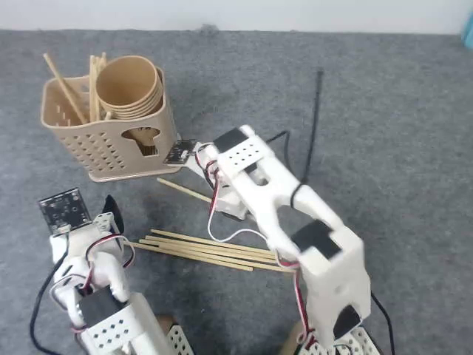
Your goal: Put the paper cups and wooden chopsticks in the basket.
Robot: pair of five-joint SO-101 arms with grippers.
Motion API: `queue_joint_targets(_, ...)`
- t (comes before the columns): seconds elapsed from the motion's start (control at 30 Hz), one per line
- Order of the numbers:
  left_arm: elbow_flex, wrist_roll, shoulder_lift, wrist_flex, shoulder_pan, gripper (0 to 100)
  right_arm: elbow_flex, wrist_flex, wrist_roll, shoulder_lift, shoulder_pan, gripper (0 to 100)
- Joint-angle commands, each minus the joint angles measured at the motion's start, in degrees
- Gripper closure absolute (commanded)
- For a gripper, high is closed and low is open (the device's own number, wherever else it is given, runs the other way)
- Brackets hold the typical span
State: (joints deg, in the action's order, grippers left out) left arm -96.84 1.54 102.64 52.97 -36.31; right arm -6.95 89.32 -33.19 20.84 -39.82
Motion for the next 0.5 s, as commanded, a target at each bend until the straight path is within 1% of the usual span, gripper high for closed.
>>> queue_joint_targets(0.0, 0.22, 0.62, -0.26, -0.18, -0.09, 76, -1.14, 7.78, -0.53, -14.81, -2.07, 99.1)
queue_joint_targets(0.13, 0.22, 0.62, -0.26, -0.18, -0.09, 76, -1.14, 11.12, -0.44, -27.74, -7.08, 99.1)
queue_joint_targets(0.27, 0.22, 0.62, -0.26, -0.18, -0.09, 76, -1.32, 8.84, 0.00, -38.11, -13.85, 99.1)
queue_joint_targets(0.33, 0.22, 0.62, -0.26, -0.18, -0.09, 76, -1.05, 4.35, 1.41, -41.80, -16.13, 99.1)
queue_joint_targets(0.47, 0.22, 0.62, -0.26, -0.18, -0.09, 76, -1.05, -10.24, 12.31, -43.91, -16.75, 99.1)
